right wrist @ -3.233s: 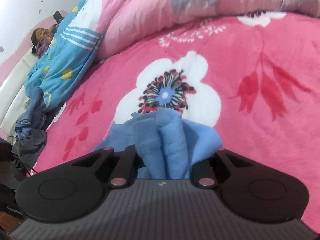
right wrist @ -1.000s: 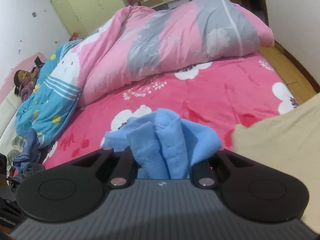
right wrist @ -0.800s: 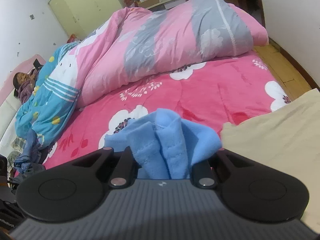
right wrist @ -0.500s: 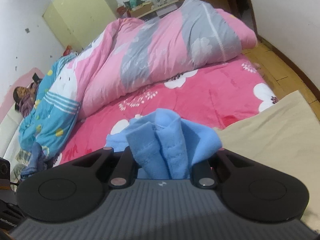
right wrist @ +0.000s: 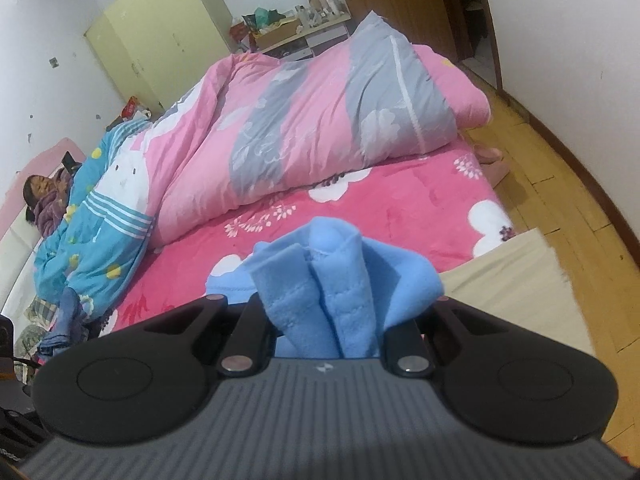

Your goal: Fold clothes

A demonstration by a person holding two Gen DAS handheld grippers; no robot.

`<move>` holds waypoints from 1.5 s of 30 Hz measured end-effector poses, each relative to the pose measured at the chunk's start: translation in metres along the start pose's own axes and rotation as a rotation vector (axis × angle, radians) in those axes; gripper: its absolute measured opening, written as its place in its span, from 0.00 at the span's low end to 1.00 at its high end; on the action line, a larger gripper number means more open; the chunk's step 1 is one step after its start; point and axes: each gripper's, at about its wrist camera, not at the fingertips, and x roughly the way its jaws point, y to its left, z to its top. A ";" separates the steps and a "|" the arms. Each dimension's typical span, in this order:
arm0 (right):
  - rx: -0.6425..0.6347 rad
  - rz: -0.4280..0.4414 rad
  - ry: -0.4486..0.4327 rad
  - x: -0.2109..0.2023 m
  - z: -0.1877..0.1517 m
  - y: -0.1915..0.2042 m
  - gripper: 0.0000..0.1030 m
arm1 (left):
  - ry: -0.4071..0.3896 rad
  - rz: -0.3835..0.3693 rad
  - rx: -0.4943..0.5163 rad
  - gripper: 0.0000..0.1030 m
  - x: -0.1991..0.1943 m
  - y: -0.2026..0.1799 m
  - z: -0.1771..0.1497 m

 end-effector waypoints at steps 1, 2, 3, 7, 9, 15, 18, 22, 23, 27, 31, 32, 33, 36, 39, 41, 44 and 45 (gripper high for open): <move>-0.005 -0.001 0.004 -0.001 0.003 -0.004 0.12 | -0.002 -0.002 0.000 0.09 0.004 -0.003 0.002; -0.010 -0.002 0.007 -0.002 0.005 -0.009 0.11 | -0.003 -0.003 -0.002 0.09 0.009 -0.005 0.004; -0.015 -0.002 0.011 -0.003 0.008 -0.013 0.11 | -0.005 -0.004 -0.003 0.09 0.014 -0.008 0.006; -0.034 -0.006 0.025 -0.007 0.018 -0.031 0.12 | -0.015 -0.013 -0.021 0.09 0.036 -0.016 0.012; -0.044 -0.007 0.032 -0.009 0.023 -0.039 0.12 | -0.020 -0.019 -0.033 0.09 0.049 -0.020 0.015; -0.086 -0.003 0.059 -0.011 0.042 -0.069 0.11 | -0.044 -0.037 -0.067 0.09 0.088 -0.030 0.024; -0.105 0.009 0.073 -0.005 0.050 -0.084 0.12 | -0.052 -0.039 -0.083 0.09 0.107 -0.032 0.029; -0.114 0.033 0.108 0.016 0.053 -0.099 0.12 | -0.056 -0.012 -0.111 0.13 0.124 -0.034 0.027; -0.115 0.039 0.119 0.023 0.053 -0.103 0.12 | -0.055 0.003 -0.119 0.14 0.128 -0.033 0.026; -0.094 0.052 0.173 0.050 0.044 -0.120 0.17 | -0.022 0.095 -0.157 0.40 0.153 -0.010 0.022; -0.049 0.055 0.236 0.077 0.028 -0.142 0.29 | 0.046 0.192 -0.209 0.42 0.177 0.021 0.014; -0.038 0.055 0.252 0.084 0.025 -0.147 0.33 | 0.062 0.210 -0.224 0.42 0.182 0.028 0.012; -0.026 0.056 0.266 0.090 0.021 -0.152 0.36 | 0.066 0.219 -0.227 0.46 0.184 0.032 0.010; 0.022 0.062 0.189 0.071 0.020 -0.166 0.60 | 0.060 0.219 -0.219 0.53 0.184 0.035 0.011; 0.088 0.043 0.135 0.049 0.019 -0.183 0.64 | 0.062 0.221 -0.213 0.57 0.186 0.033 0.006; 0.129 0.024 0.115 0.031 0.016 -0.195 0.65 | 0.064 0.216 -0.209 0.61 0.188 0.033 0.007; 0.169 -0.011 0.105 0.002 0.002 -0.209 0.68 | 0.064 0.198 -0.216 0.62 0.186 0.031 0.007; 0.183 -0.020 0.113 -0.005 -0.008 -0.211 0.68 | 0.064 0.190 -0.220 0.62 0.184 0.033 0.007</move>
